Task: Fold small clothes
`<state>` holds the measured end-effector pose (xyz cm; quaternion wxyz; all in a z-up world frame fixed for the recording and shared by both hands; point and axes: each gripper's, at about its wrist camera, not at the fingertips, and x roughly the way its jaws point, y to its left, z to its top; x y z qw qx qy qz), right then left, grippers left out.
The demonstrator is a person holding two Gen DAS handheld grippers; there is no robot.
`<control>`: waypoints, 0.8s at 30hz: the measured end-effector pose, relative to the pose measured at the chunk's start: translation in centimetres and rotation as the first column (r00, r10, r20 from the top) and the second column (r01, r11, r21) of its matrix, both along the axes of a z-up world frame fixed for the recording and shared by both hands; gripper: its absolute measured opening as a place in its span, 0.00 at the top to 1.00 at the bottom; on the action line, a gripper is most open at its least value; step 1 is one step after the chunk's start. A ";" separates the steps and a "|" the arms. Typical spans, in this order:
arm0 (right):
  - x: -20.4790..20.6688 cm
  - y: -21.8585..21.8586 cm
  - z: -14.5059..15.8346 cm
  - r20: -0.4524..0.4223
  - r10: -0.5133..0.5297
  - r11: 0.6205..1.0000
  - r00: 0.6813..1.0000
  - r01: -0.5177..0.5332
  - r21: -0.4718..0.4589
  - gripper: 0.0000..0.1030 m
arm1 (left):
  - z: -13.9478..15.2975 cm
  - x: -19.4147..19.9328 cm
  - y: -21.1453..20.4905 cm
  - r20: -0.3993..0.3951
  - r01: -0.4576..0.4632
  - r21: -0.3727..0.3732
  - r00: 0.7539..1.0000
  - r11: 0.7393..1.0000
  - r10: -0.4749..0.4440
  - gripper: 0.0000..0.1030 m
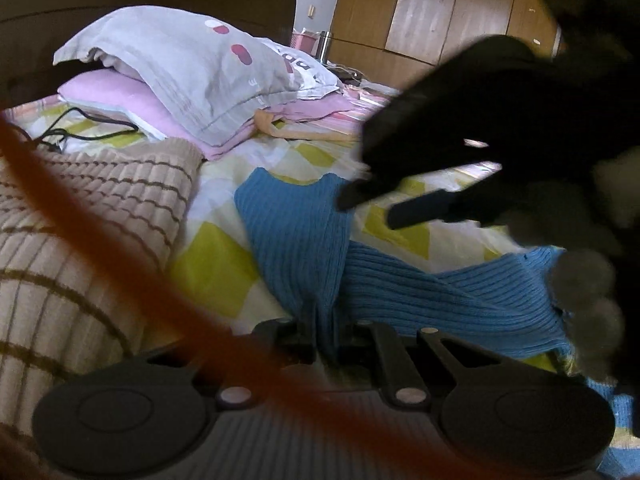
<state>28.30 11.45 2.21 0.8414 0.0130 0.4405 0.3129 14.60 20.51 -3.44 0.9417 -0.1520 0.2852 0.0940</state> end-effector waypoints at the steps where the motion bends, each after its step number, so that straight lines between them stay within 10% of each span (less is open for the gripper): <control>1: 0.4 0.8 -0.3 -0.006 0.001 1.000 1.000 -0.001 -0.008 0.60 | 0.0 -0.1 0.0 0.002 0.001 -0.004 1.000 1.000 -0.001 0.85; 10: 1.8 4.6 -1.6 -0.020 0.020 0.995 1.000 -0.022 -0.101 0.59 | -0.2 -0.1 -0.2 0.003 0.011 -0.003 1.000 1.000 -0.011 0.85; 16: 1.0 4.7 -1.1 0.014 0.042 0.990 0.999 -0.039 -0.133 0.91 | -0.2 -0.3 -0.3 0.011 0.021 -0.008 1.000 1.000 -0.021 0.83; 24: 0.9 -0.1 2.8 0.050 -0.043 0.999 0.998 0.044 -0.024 0.92 | 0.4 -1.6 -0.6 0.066 0.038 0.010 0.997 0.999 -0.038 0.49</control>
